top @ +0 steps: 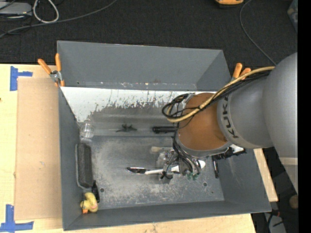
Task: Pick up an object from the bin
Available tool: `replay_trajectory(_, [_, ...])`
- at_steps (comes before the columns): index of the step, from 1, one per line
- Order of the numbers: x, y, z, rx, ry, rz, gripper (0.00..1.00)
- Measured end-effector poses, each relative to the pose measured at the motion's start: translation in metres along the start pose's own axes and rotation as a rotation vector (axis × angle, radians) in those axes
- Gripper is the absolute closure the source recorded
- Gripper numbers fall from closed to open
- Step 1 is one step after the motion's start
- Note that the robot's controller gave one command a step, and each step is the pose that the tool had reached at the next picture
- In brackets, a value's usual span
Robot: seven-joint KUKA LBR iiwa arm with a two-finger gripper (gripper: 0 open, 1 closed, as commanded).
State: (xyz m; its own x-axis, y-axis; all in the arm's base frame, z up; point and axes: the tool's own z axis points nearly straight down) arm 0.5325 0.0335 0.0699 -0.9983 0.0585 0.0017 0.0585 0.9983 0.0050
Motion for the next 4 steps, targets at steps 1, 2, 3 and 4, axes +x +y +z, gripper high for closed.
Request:
replay_trajectory(1, [0.002, 0.000, -0.011, 0.000, 0.006, -0.001, 1.00])
replay_trajectory(2, [0.001, 0.000, -0.033, 0.000, 0.003, -0.002, 1.00])
replay_trajectory(3, [0.001, 0.000, -0.055, -0.001, 0.004, -0.003, 1.00])
replay_trajectory(4, [0.001, 0.000, -0.072, -0.001, 0.003, -0.003, 1.00])
